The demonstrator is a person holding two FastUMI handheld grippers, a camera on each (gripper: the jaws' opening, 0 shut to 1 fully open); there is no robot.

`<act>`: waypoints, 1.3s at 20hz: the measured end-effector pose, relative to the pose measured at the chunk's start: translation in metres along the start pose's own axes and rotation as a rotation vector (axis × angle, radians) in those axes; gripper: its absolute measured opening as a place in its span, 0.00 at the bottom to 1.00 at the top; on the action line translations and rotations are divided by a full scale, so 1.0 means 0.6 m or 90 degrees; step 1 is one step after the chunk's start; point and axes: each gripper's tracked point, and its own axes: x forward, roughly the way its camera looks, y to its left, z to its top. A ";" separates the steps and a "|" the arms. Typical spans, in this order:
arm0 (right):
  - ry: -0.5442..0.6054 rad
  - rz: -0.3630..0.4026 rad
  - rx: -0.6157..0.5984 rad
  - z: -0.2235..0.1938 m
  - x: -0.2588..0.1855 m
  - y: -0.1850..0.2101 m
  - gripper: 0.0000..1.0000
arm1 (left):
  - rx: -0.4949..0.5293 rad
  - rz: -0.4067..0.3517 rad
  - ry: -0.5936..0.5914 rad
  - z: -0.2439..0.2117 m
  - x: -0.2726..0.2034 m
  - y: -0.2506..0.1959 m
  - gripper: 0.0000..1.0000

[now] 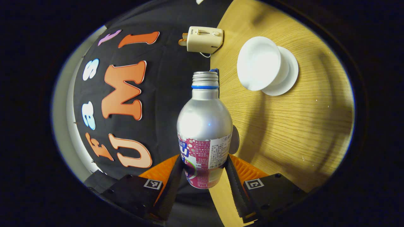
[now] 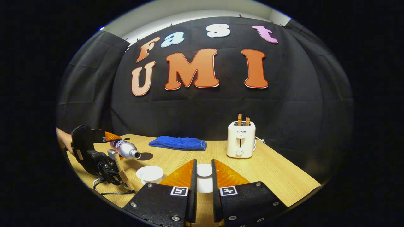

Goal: Open the teacup lid with one hand, grasp the water bottle and pour water into the teacup with the other hand; after pouring, place the water bottle on the coaster and then close the teacup lid.

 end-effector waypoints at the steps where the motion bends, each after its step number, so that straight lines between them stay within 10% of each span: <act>1: -0.001 0.000 -0.001 0.000 0.001 -0.001 0.22 | 0.014 0.002 -0.005 0.001 0.001 0.006 0.80; 26: 0.003 0.016 -0.028 -0.016 0.016 -0.009 0.21 | 0.276 0.062 -0.038 0.044 0.014 0.060 0.77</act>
